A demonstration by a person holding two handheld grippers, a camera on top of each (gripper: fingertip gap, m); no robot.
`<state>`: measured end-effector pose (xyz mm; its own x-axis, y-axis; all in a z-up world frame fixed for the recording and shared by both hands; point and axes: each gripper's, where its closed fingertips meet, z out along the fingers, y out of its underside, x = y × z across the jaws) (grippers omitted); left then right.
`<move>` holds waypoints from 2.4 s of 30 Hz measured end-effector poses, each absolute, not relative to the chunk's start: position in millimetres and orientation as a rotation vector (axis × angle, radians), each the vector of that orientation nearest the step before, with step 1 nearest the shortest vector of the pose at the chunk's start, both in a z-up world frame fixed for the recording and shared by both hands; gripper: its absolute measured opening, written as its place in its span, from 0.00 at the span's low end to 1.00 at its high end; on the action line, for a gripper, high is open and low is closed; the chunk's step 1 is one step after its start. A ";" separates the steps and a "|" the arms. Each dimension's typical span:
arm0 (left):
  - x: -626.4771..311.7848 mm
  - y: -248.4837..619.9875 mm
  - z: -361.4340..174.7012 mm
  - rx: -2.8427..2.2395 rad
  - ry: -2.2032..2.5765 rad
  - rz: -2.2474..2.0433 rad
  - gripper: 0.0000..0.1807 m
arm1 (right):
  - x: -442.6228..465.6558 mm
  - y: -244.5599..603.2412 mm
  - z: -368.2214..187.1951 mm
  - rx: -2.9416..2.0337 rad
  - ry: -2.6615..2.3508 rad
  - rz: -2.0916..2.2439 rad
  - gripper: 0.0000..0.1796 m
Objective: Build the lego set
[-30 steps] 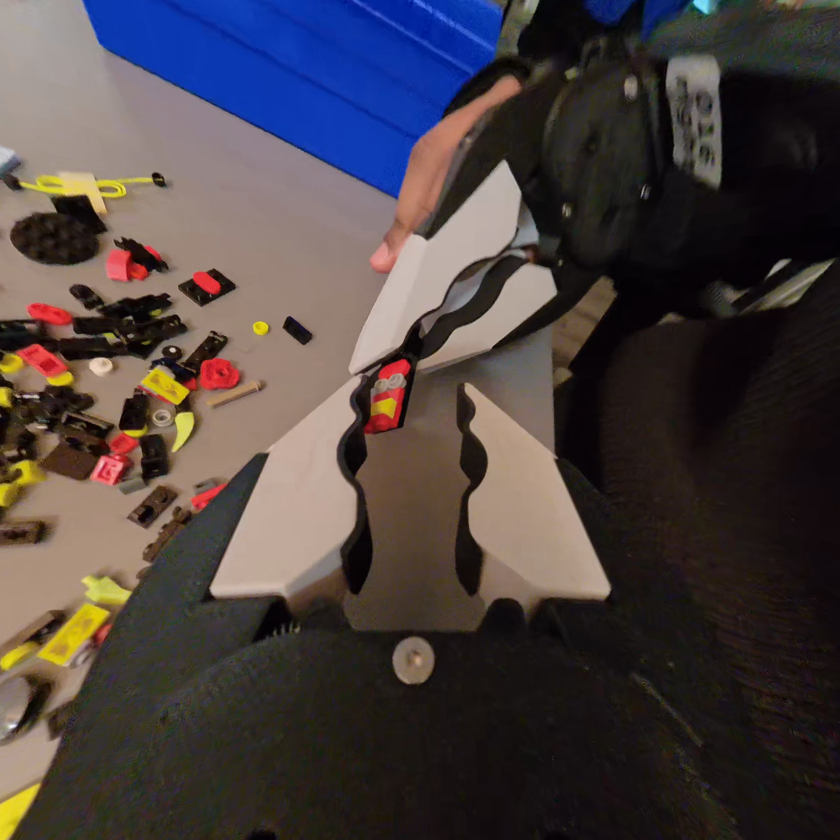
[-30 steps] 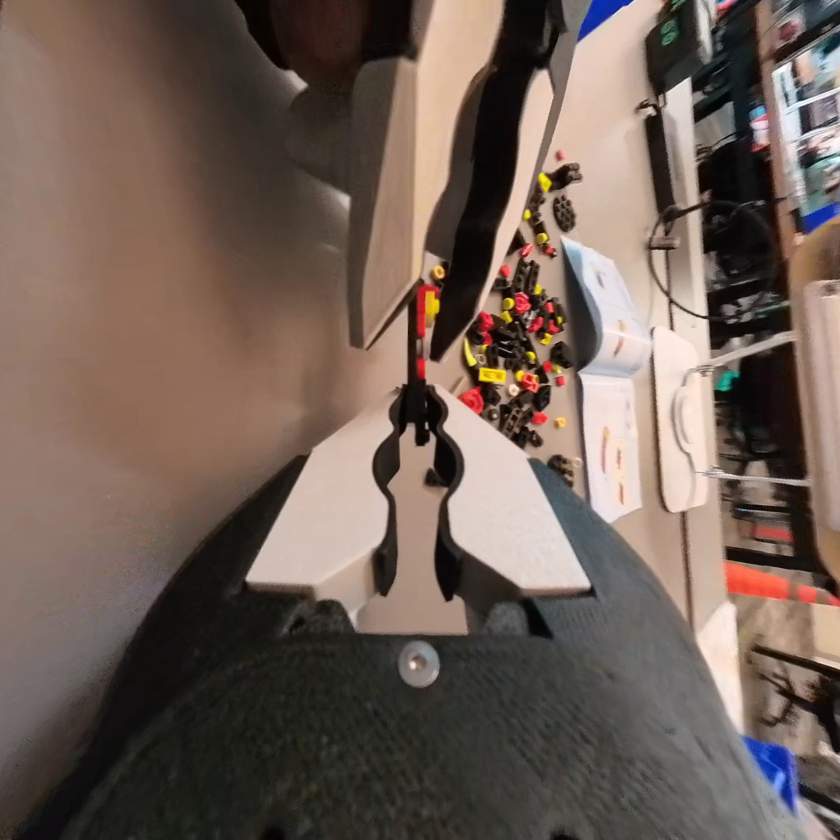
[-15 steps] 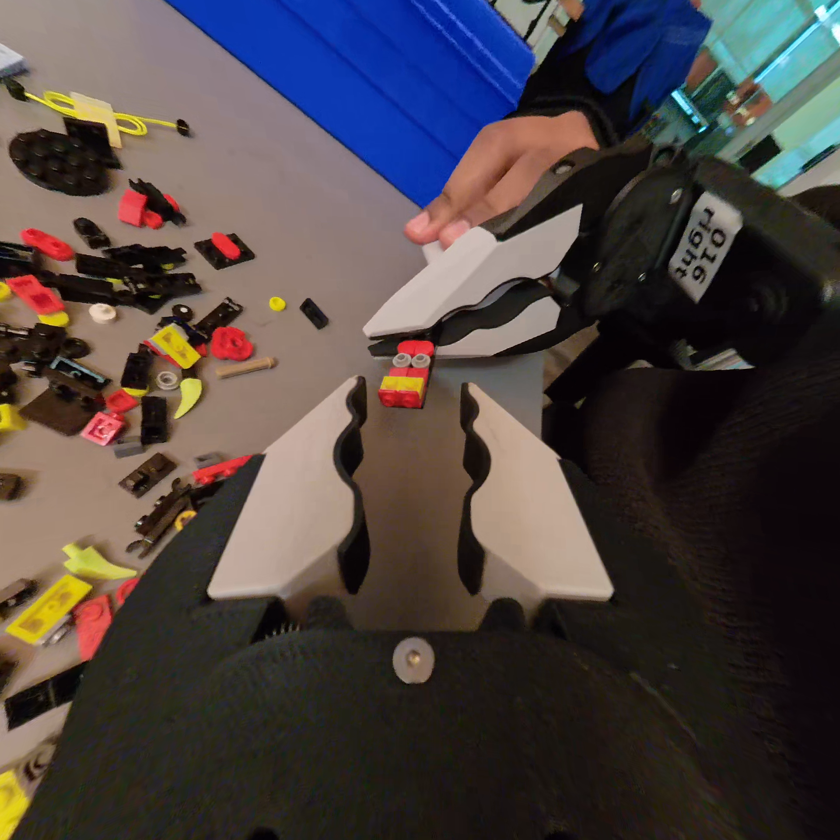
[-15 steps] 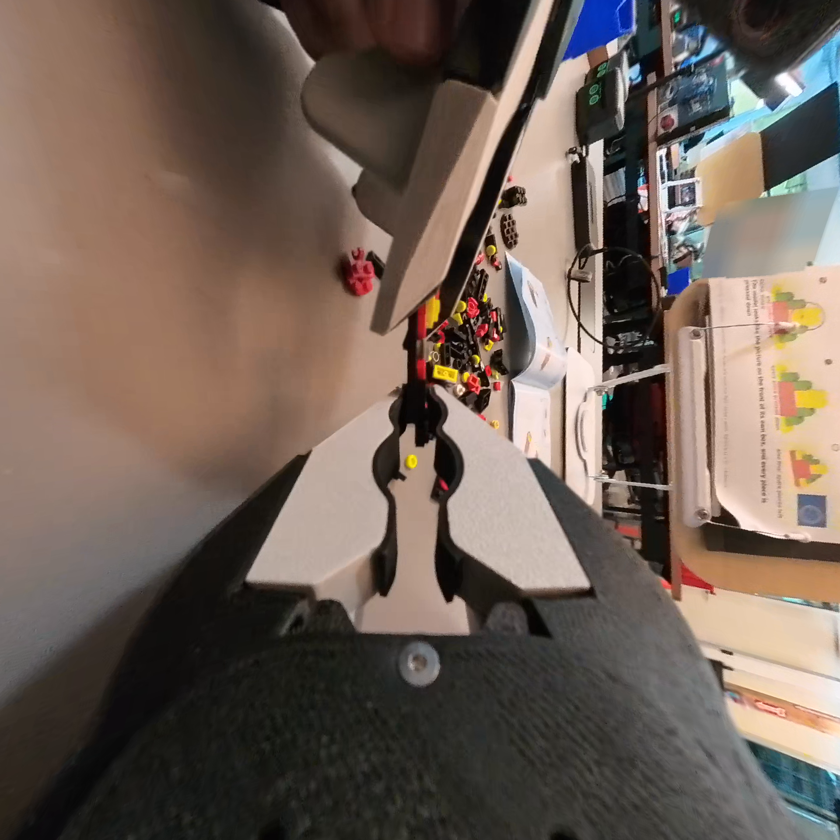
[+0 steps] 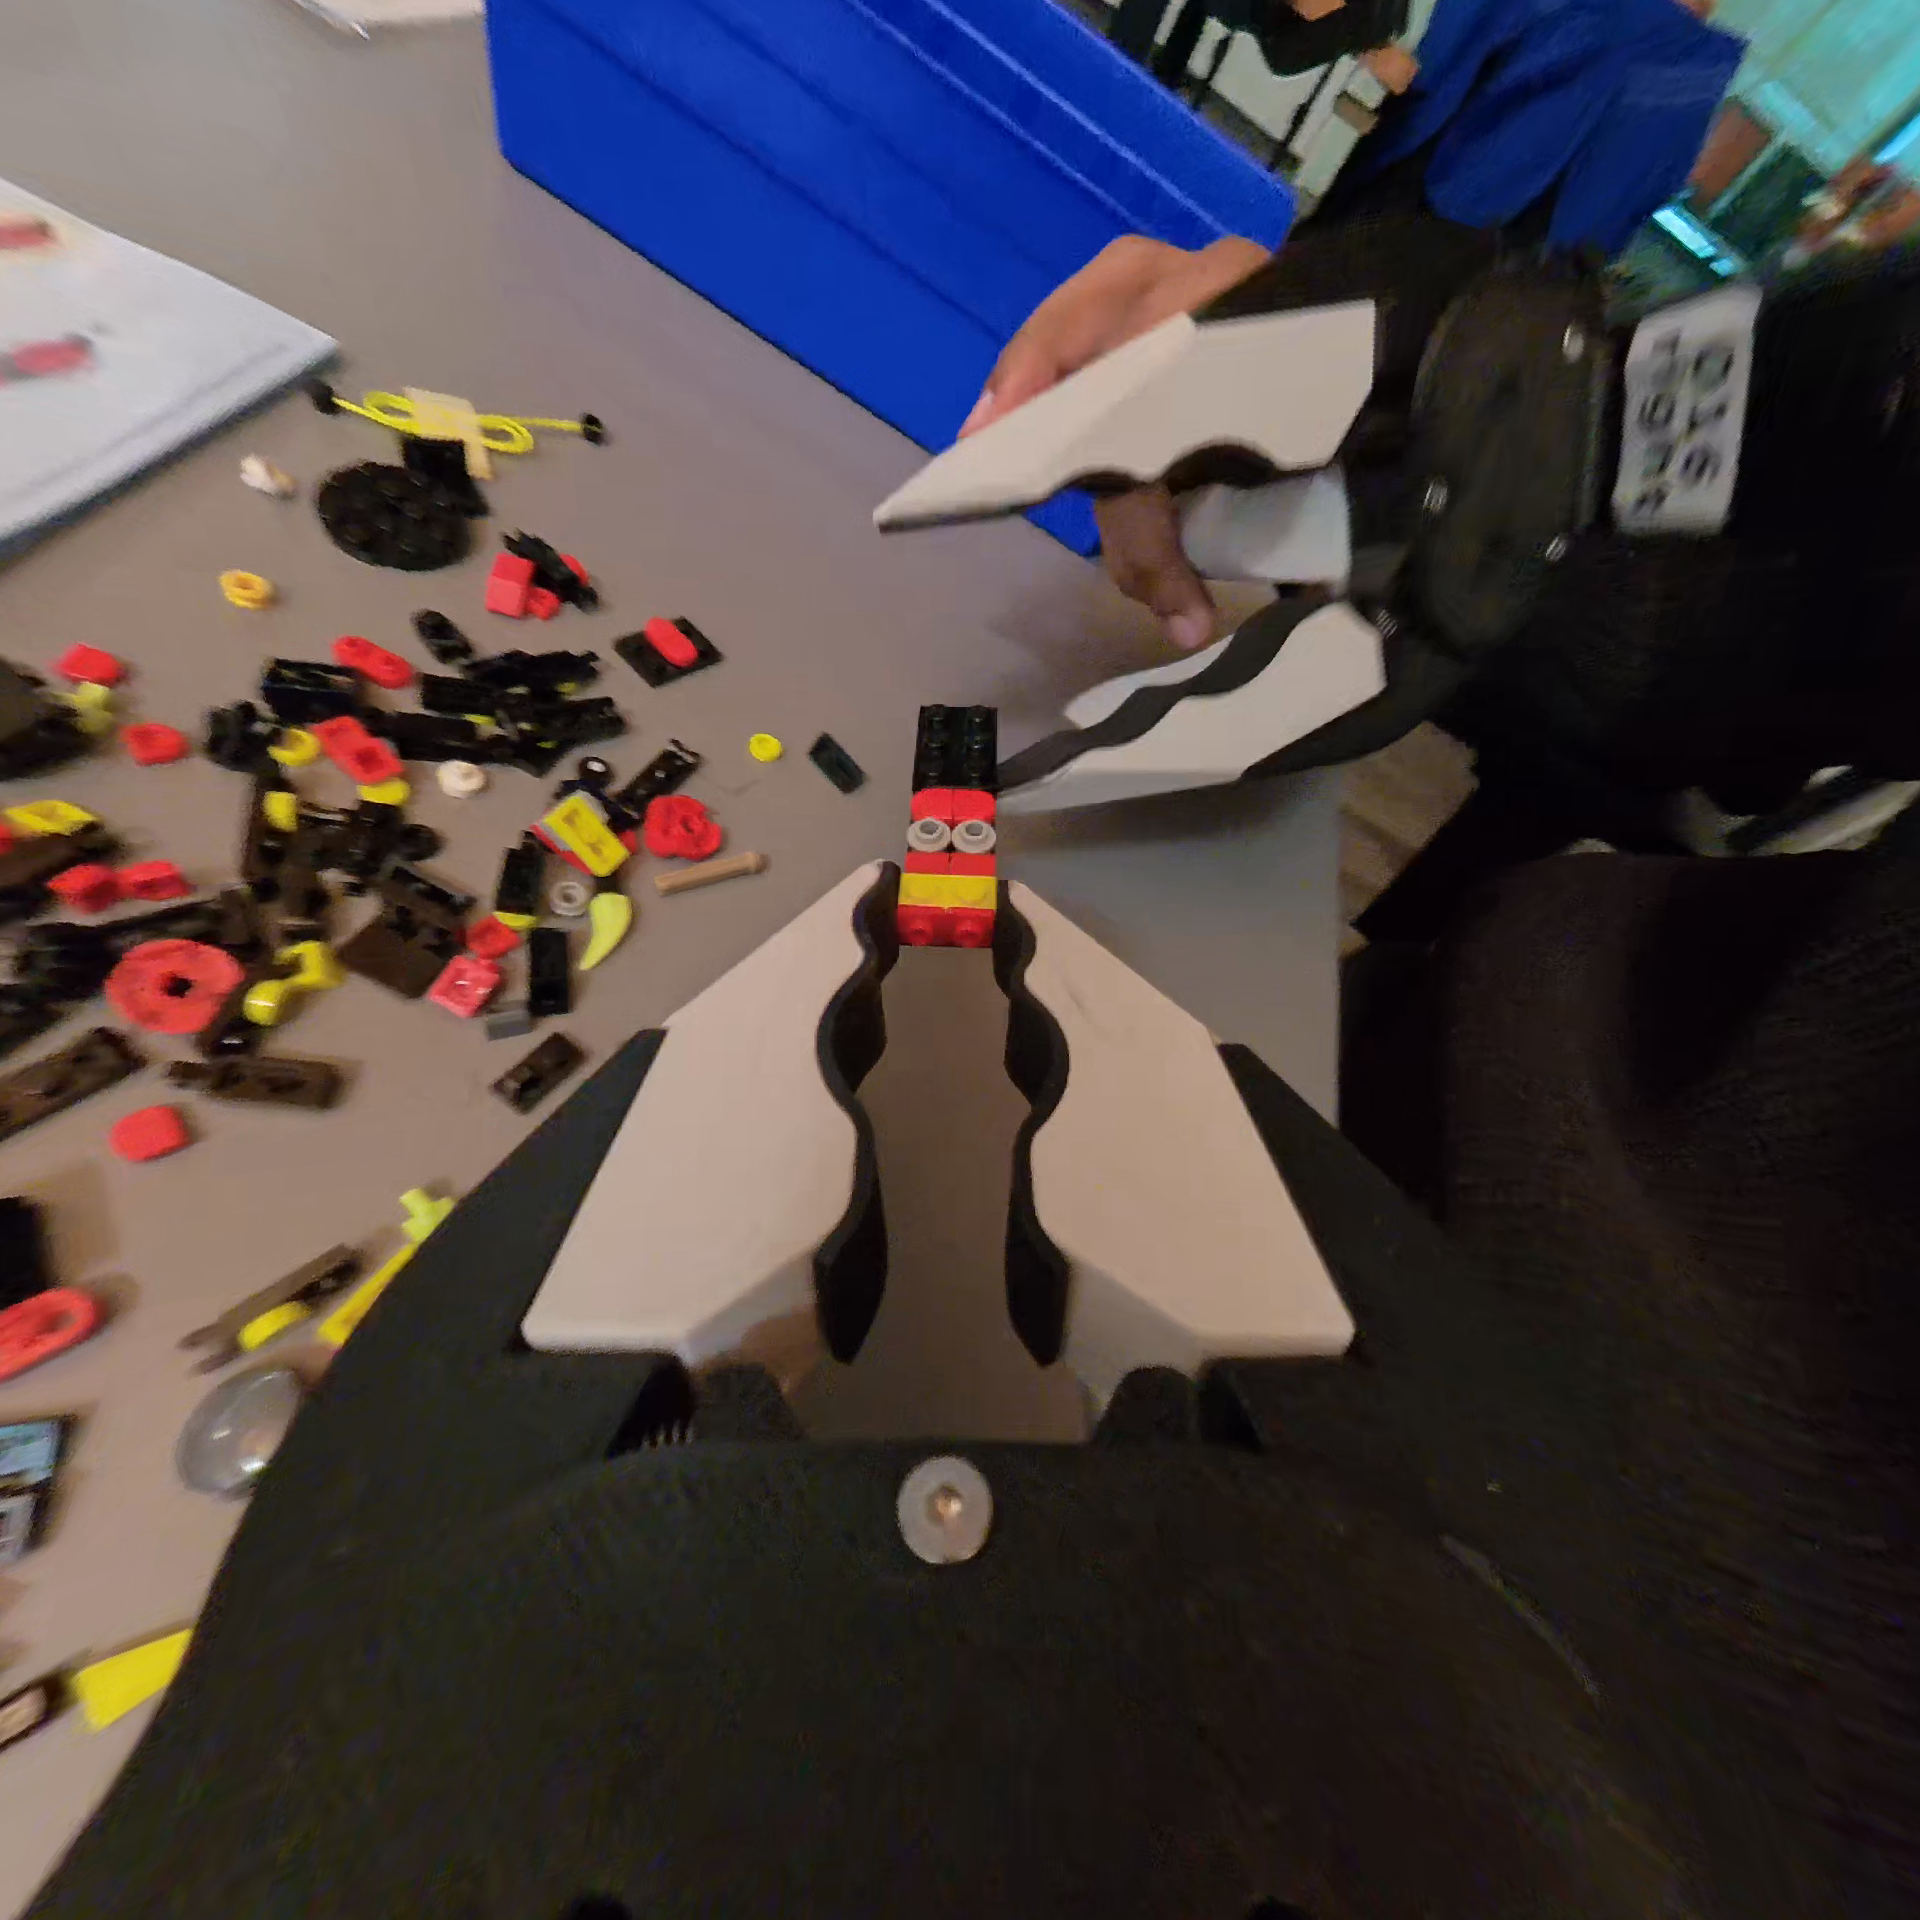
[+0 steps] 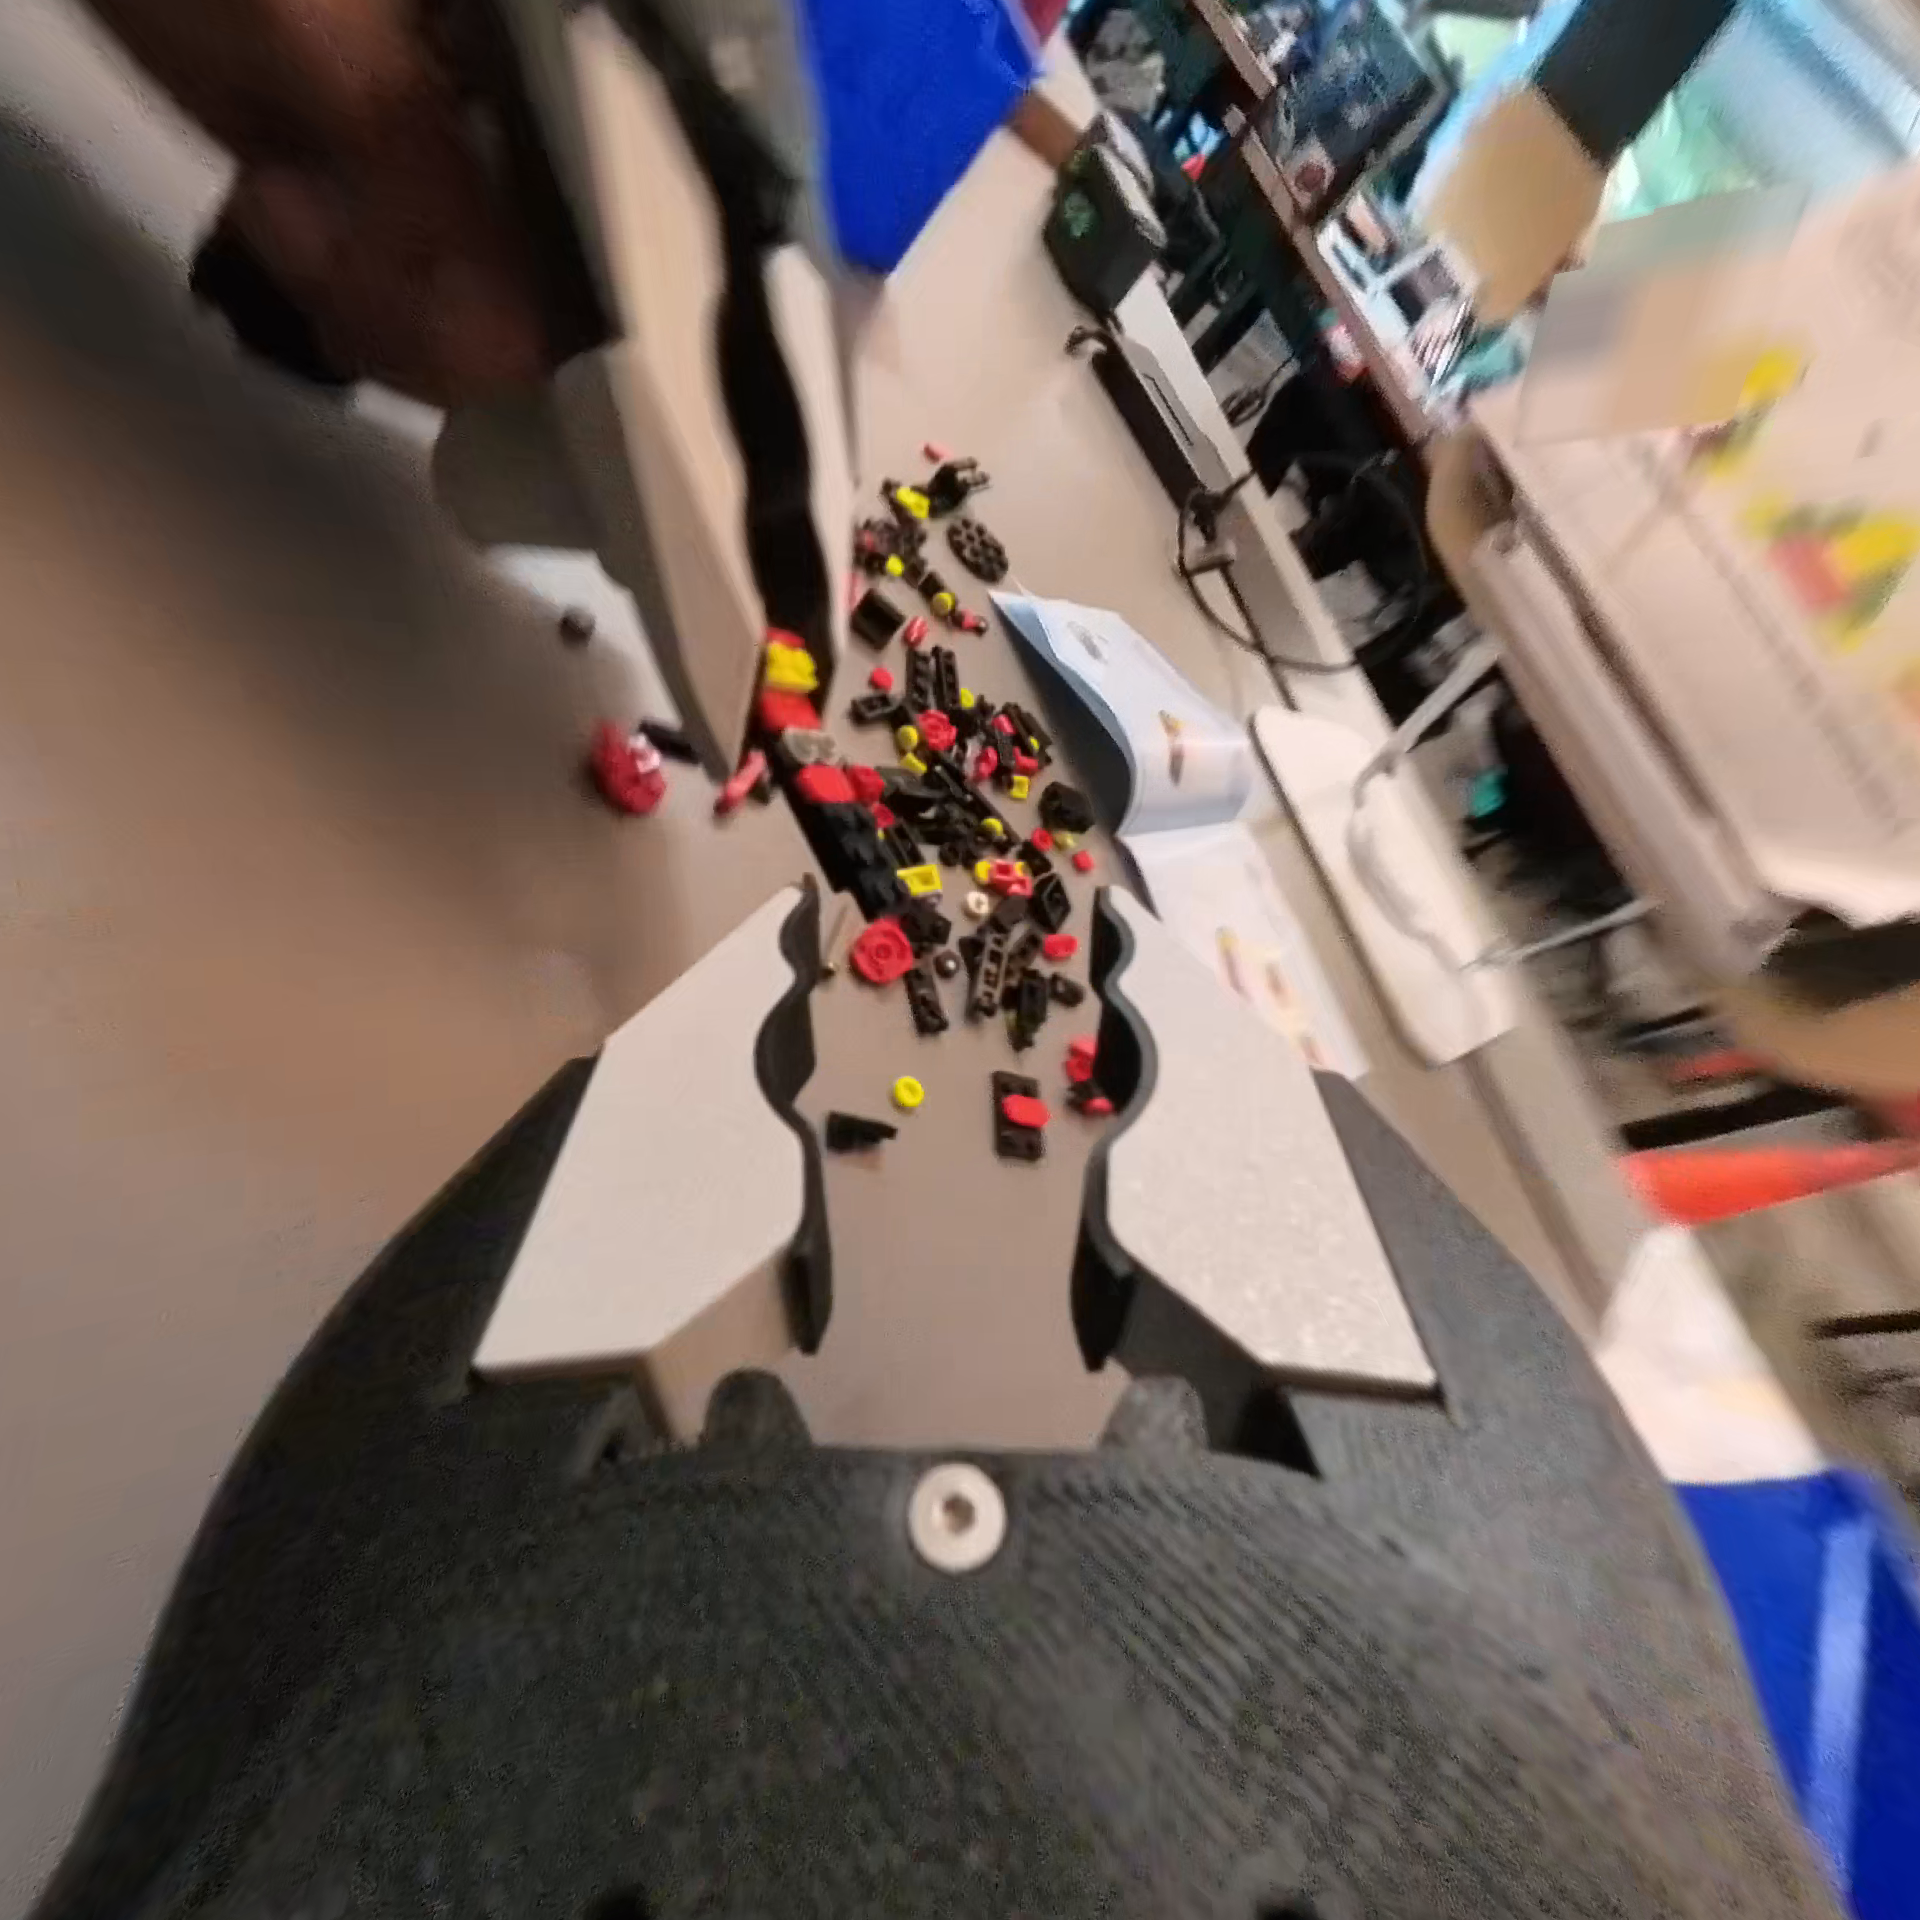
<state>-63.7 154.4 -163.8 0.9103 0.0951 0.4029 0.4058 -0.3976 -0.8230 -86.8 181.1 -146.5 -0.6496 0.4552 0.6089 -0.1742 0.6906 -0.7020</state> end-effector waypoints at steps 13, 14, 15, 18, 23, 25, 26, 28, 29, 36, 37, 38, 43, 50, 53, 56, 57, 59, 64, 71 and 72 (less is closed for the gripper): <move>-84.4 149.8 -130.0 -1.873 -0.188 0.123 0.08 | -88.5 175.9 -116.0 -1.665 -2.031 2.365 0.31; -83.5 150.7 -129.1 -1.870 -0.186 0.132 0.08 | -88.6 174.4 -118.9 -1.720 -2.020 2.395 0.30; -81.5 152.1 -128.3 -1.866 -0.182 0.124 0.08 | -88.9 173.1 -121.9 -1.747 -2.016 2.407 0.27; -78.4 154.9 -131.5 -1.877 -0.171 0.112 0.08 | -90.1 171.1 -124.4 -1.761 -2.011 2.426 0.18; -73.5 156.6 -133.7 -1.886 -0.132 0.117 0.08 | -84.8 167.3 -124.4 -1.752 -2.056 2.472 0.06; -73.3 157.3 -135.4 -1.895 -0.129 0.132 0.08 | -84.5 168.0 -122.9 -1.748 -2.050 2.501 0.05; -73.4 157.8 -136.2 -1.899 -0.130 0.140 0.08 | -84.3 168.9 -121.4 -1.730 -2.051 2.515 0.04; -76.1 159.0 -140.0 -1.912 -0.168 0.149 0.10 | -85.2 171.8 -114.5 -1.655 -2.030 2.542 0.03; -75.4 160.0 -144.2 -1.927 -0.192 0.114 0.17 | -85.5 173.1 -110.3 -1.599 -2.021 2.546 0.03; -57.9 162.5 -120.1 -1.679 -0.417 -0.559 0.24 | -67.1 161.6 -89.1 -0.886 -2.125 2.291 0.03; -57.1 159.6 -111.8 -1.619 -0.418 -0.626 0.17 | -63.5 159.1 -88.2 -0.768 -2.132 2.216 0.03; -56.9 156.7 -106.4 -1.581 -0.413 -0.665 0.13 | -60.1 156.9 -88.3 -0.672 -2.137 2.148 0.04; -52.0 151.6 -99.5 -1.576 -0.348 -0.659 0.06 | -55.0 153.4 -86.7 -0.569 -2.103 2.077 0.04; -53.1 150.6 -105.7 -1.689 -0.251 -0.436 0.05 | -59.3 155.3 -103.7 -0.503 -2.154 1.882 0.12; -49.9 151.6 -109.9 -1.720 -0.229 -0.420 0.04 | -53.6 151.7 -106.2 -0.426 -2.163 1.835 0.08; -47.6 152.6 -112.0 -1.729 -0.221 -0.432 0.04 | -50.9 150.4 -107.3 -0.402 -2.175 1.821 0.06; -47.3 152.4 -112.3 -1.730 -0.220 -0.435 0.04 | -50.8 150.8 -107.9 -0.402 -2.180 1.819 0.05; -47.3 152.3 -112.9 -1.732 -0.219 -0.437 0.04 | -50.8 151.7 -109.8 -0.403 -2.195 1.811 0.05; -45.5 152.0 -113.8 -1.735 -0.211 -0.457 0.04 | -48.0 151.2 -110.8 -0.403 -2.247 1.828 0.04; -46.5 152.8 -119.0 -1.734 -0.266 -0.539 0.04 | -57.1 156.0 -110.7 -0.436 -2.197 1.762 0.16; -46.8 152.7 -119.5 -1.726 -0.286 -0.573 0.04 | -58.9 157.8 -107.9 -0.404 -2.159 1.730 0.19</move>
